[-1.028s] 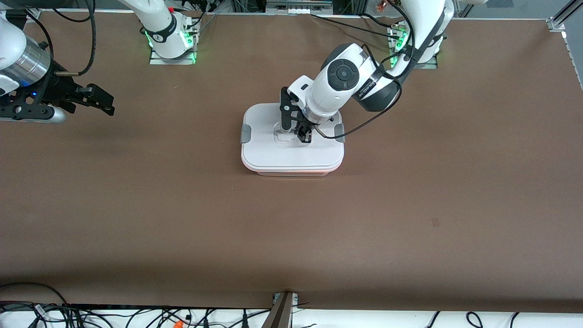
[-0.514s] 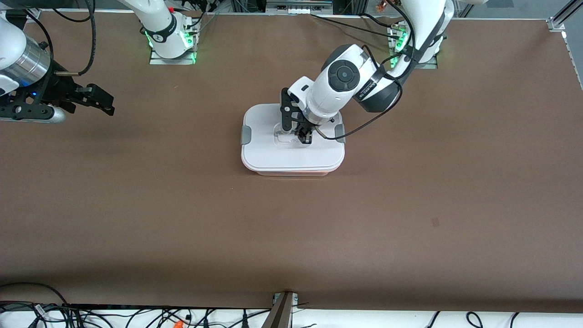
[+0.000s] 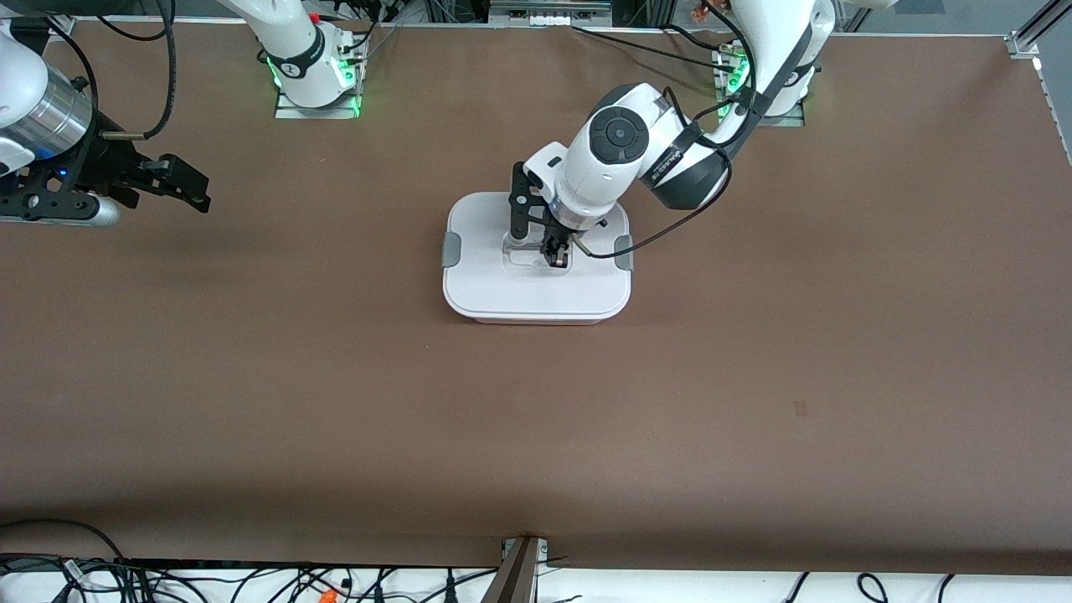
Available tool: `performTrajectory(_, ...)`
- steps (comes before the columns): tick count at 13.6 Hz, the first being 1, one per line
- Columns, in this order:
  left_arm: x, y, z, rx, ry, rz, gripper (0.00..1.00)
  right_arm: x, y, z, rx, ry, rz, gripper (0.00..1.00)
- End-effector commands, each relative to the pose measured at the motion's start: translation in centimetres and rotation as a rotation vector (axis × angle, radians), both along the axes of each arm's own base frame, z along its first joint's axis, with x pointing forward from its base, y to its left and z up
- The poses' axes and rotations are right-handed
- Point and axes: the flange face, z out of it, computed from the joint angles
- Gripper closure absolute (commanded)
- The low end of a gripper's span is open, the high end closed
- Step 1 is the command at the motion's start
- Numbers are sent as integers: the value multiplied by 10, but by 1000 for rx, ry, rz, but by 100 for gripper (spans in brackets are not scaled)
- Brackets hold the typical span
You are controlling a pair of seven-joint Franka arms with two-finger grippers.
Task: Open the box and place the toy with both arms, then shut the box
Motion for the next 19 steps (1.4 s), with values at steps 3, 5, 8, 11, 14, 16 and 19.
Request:
performTrajectory(3,8,1,4,22,-18,-2,0,2,-1,6,15,-8,4,0)
performTrajectory(5,10,7,27,14,-33,15,0,2,-1,7,15,-9,6,0)
performTrajectory(8,7,25,65,45,-3,118,0,2,-1,7,15,-9,6,0)
performTrajectory(11,28,85,111,75,53,285,0,2,-1,6,13,-7,6,0)
performTrajectory(14,47,162,156,119,91,425,0,0,5,7,10,-4,9,0)
performTrajectory(16,61,209,180,162,136,605,0,-1,2,7,13,0,6,0)
performTrajectory(19,66,263,224,257,193,695,0,0,1,7,14,-6,2,0)
